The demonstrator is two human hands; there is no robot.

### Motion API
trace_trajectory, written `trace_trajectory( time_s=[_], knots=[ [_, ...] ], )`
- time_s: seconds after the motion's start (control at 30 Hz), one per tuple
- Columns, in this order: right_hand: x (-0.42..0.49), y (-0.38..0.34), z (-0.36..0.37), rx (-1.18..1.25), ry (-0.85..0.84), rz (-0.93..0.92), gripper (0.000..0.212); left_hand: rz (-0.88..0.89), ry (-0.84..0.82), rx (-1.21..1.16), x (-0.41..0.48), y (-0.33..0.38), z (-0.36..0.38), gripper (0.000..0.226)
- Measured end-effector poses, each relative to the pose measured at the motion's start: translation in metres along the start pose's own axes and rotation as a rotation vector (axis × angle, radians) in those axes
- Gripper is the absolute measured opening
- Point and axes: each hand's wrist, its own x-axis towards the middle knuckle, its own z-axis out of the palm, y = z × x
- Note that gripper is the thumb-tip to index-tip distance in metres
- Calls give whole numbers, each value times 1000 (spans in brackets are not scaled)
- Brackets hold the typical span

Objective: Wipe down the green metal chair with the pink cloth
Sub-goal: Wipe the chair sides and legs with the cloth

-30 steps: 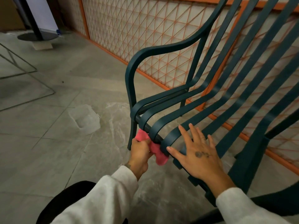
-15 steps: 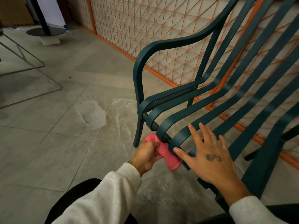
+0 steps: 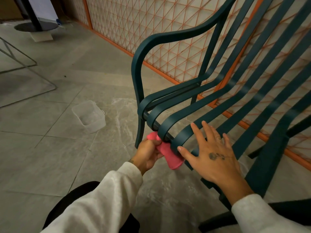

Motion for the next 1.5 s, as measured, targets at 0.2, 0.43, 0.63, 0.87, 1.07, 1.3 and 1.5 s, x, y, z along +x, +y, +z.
trace_trajectory(
  time_s=[0.2, 0.43, 0.63, 0.87, 1.07, 1.3, 1.5],
  knots=[
    [1, 1, 1, -27, -15, -8, 83, 189, 130, -75, 25, 29, -8, 28],
    [-1, 1, -1, -26, -6, -15, 88, 118, 27, -53, 11, 6, -3, 26],
    [1, 1, 0, -40, -10, -15, 87, 272, 212, -85, 38, 58, -17, 30],
    [-1, 0, -3, -27, -18, -19, 84, 367, 216, -25, 37, 77, -17, 53],
    [0, -1, -4, -34, -25, -16, 85, 236, 217, -145, 30, 68, -28, 45],
    [2, 0, -2, -35, -22, -9, 86, 271, 286, -157, 29, 72, -22, 48],
    [1, -1, -3, -34, -34, -13, 87, 238, 265, -143, 16, 67, -10, 43]
  ],
)
